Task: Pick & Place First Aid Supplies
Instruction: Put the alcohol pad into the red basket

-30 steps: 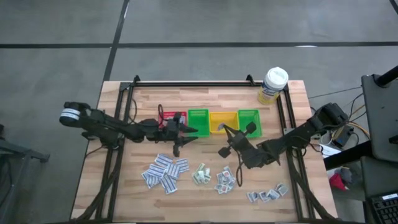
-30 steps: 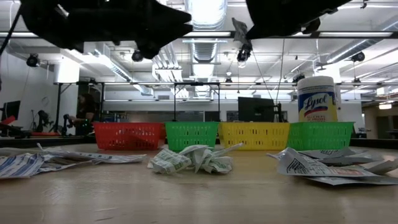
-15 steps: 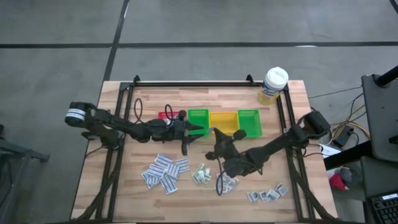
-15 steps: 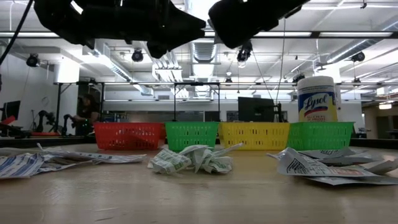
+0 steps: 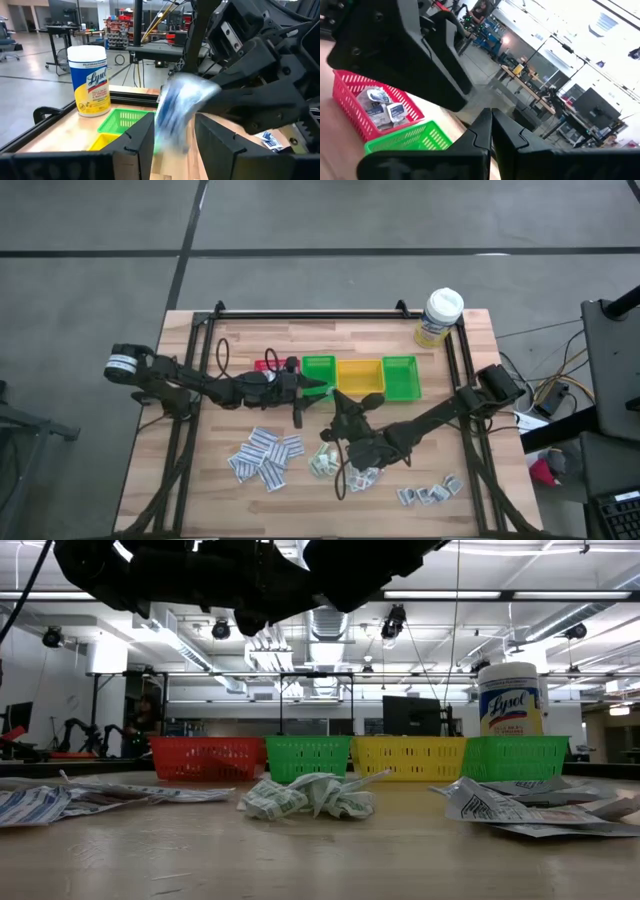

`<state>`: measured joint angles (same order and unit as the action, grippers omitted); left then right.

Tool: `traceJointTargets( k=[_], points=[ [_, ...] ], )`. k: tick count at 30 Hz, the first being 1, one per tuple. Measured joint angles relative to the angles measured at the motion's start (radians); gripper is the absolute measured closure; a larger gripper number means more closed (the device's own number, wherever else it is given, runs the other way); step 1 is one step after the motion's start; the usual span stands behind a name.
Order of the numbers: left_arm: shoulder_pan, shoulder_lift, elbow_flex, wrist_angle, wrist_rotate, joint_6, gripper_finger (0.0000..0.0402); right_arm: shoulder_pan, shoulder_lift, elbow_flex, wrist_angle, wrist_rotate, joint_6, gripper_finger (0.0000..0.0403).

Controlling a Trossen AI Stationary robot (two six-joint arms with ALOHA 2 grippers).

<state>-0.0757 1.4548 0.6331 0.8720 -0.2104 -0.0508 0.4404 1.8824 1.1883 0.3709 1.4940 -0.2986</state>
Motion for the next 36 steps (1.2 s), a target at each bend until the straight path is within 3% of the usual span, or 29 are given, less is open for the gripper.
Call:
traceJointTargets(
  k=[14, 21, 27, 31, 36],
  points=[
    [-0.004, 0.0, 0.0, -0.018, 0.003, -0.038, 0.0264, 0.003, -0.006, -0.022, 0.0, 0.054, -0.03, 0.0395],
    [-0.009, -0.002, 0.0, -0.253, 0.078, -0.121, 0.0264, 0.026, -0.037, -0.057, 0.0, 0.077, -0.098, 0.0395],
    [-0.043, -0.002, -0.001, -0.413, 0.088, -0.164, 0.0264, 0.06, -0.153, -0.17, -0.002, 0.07, -0.061, 0.0394],
    [-0.071, -0.002, -0.001, -0.477, 0.088, -0.11, 0.0264, 0.088, -0.285, -0.27, 0.0, -0.019, 0.05, 0.0394],
    [-0.093, -0.002, 0.001, -0.568, 0.087, -0.061, 0.0264, 0.103, -0.488, -0.419, 0.001, -0.312, 0.185, 0.0394]
  ],
)
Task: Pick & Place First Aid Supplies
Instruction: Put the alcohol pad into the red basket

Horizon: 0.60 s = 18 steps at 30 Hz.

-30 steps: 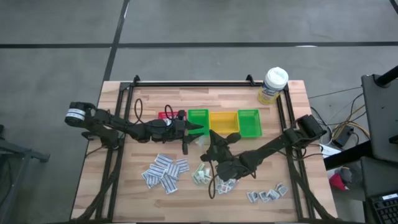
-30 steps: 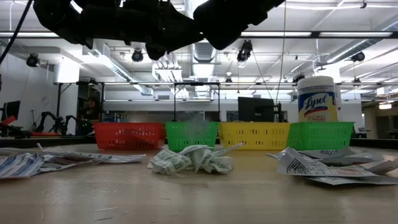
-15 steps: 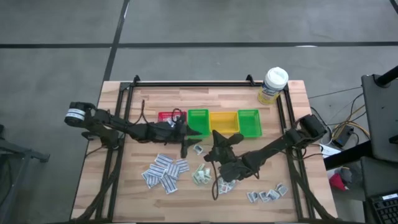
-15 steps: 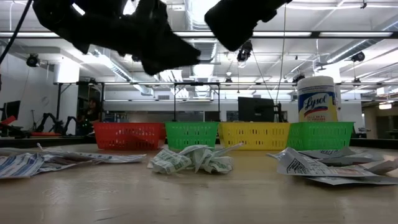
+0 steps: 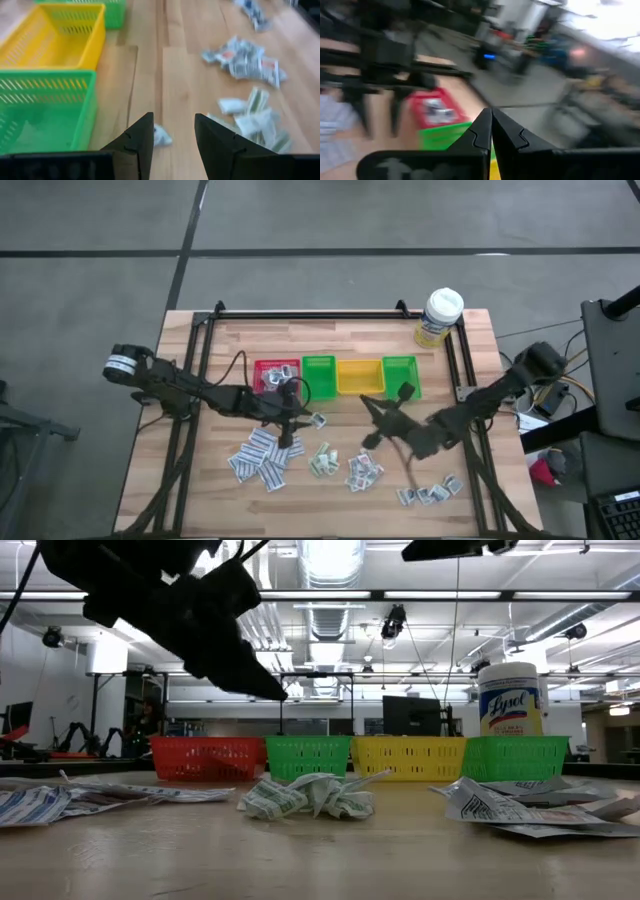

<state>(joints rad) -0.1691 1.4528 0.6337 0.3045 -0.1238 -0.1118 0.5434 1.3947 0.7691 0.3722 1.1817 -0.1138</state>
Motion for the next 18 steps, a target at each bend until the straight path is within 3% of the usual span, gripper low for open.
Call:
traceJointTargets(
  k=[6, 14, 18],
  points=[
    [-0.018, 0.022, 0.066, -0.126, -0.015, 0.062, 0.0264, 0.0, -0.225, -0.163, 0.001, -0.218, 0.141, 0.0394],
    [-0.018, 0.121, 0.207, -0.314, -0.061, 0.128, 0.0264, 0.0, -0.463, -0.329, -0.002, -0.368, 0.16, 0.0394],
    [-0.019, 0.175, 0.27, -0.396, -0.064, 0.131, 0.0264, 0.0, -0.536, -0.375, 0.001, -0.384, 0.132, 0.0384]
  ],
)
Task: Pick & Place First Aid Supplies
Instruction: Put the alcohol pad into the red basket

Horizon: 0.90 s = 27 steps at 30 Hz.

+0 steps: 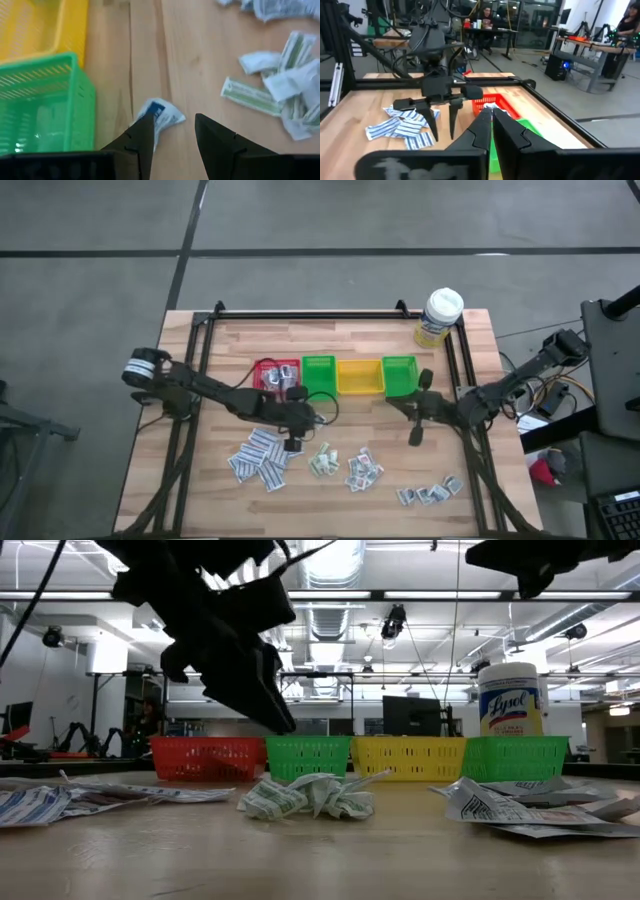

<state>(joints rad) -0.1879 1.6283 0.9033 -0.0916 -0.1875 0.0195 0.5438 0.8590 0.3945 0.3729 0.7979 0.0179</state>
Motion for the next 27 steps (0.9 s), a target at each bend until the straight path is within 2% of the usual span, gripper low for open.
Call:
traceJointTargets(
  k=[6, 14, 27],
  points=[
    [0.0, 0.083, 0.093, -0.125, 0.003, 0.019, 0.0264, 0.0, -0.055, -0.046, -0.002, 0.001, -0.017, 0.0358],
    [0.0, 0.169, 0.171, -0.22, 0.003, 0.1, 0.0264, -0.001, -0.053, -0.06, -0.002, 0.001, 0.014, 0.0331],
    [0.005, 0.193, 0.185, -0.242, -0.073, 0.148, 0.0264, -0.001, -0.046, -0.058, -0.002, 0.002, 0.032, 0.031]
  ],
)
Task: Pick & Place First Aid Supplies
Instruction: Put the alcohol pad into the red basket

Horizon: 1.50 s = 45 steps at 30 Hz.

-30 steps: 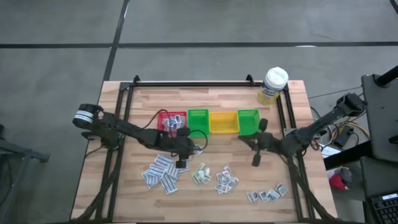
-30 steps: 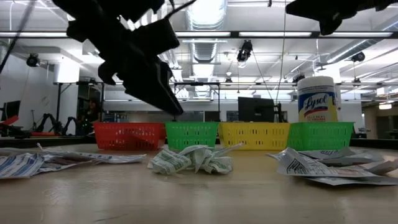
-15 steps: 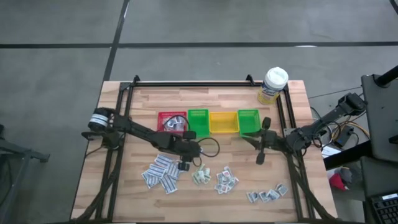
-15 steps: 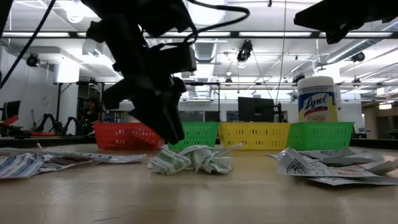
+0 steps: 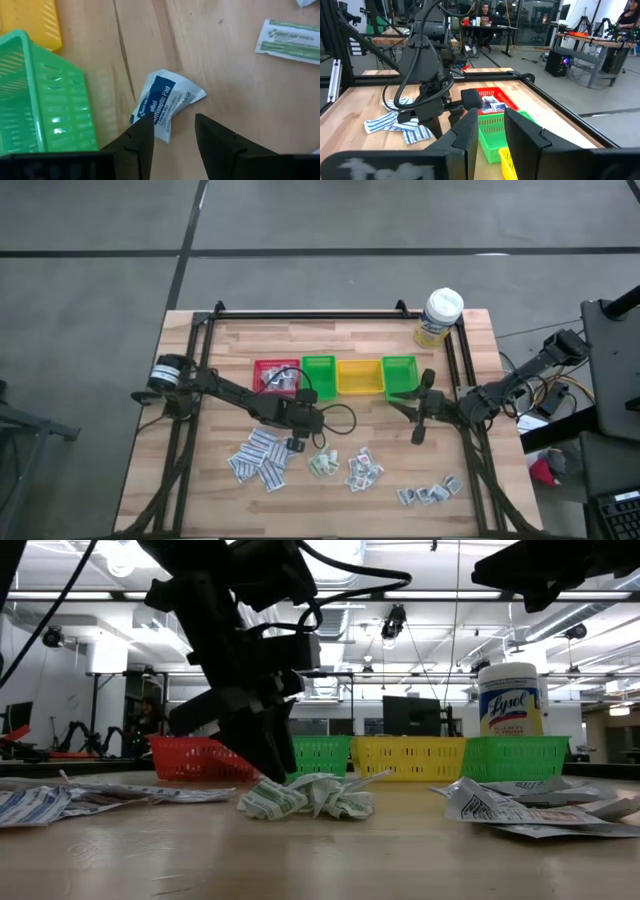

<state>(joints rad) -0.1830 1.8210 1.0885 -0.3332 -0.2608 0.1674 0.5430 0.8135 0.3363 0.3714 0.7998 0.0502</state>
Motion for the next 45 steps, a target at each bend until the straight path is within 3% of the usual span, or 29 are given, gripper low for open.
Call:
traceJointTargets(
  k=[6, 17, 37, 41, 45],
  points=[
    [0.014, 0.003, 0.0, 0.011, 0.008, 0.03, 0.0264, 0.0, 0.0, 0.0, 0.001, 0.0, 0.003, 0.0319],
    [0.098, 0.004, 0.0, 0.026, 0.168, 0.06, 0.0264, 0.0, 0.0, 0.0, 0.0, 0.001, 0.003, 0.0319],
    [0.099, 0.045, 0.002, 0.034, 0.222, 0.036, 0.0265, -0.001, 0.001, 0.0, 0.0, 0.002, 0.002, 0.0333],
    [0.099, 0.057, 0.002, 0.033, 0.225, 0.014, 0.0288, -0.001, 0.001, 0.0, 0.0, 0.002, 0.002, 0.0335],
    [0.097, 0.057, 0.002, 0.032, 0.227, 0.014, 0.034, -0.001, 0.001, 0.0, 0.0, 0.002, 0.002, 0.0331]
  ],
)
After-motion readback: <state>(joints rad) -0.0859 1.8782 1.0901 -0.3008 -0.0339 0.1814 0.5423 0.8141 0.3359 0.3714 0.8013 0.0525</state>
